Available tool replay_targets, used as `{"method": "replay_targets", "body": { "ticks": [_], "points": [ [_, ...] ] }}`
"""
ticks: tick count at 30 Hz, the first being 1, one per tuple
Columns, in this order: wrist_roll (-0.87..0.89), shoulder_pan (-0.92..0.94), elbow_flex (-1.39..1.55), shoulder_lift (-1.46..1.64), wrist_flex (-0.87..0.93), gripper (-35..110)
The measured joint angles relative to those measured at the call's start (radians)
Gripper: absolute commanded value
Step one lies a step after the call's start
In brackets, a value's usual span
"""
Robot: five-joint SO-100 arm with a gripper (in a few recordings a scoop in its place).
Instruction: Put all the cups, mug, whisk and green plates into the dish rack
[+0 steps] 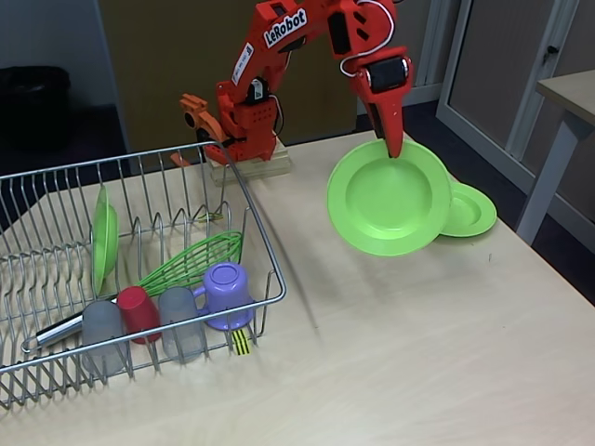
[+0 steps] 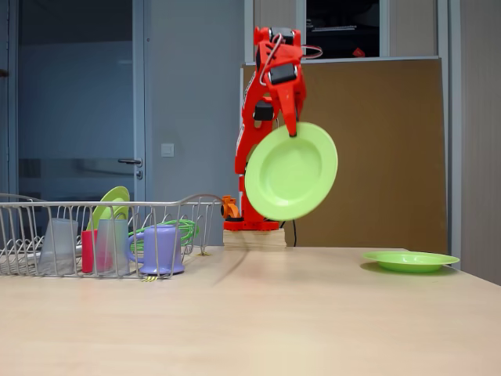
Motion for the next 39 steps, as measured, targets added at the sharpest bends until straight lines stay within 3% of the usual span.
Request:
{"method": "replay_targets", "body": {
  "ticks": [8,20,26,39],
  "points": [
    [-0.129,0.109,0.000,0.129,-0.020,0],
    [-0.172,0.555,0.644,0.551,-0.123,0],
    [-0.206,0.684,0.882,0.649,-0.222,0],
    [-0.298,0.887,0.994,0.647,-0.301,0]
  ]
}}
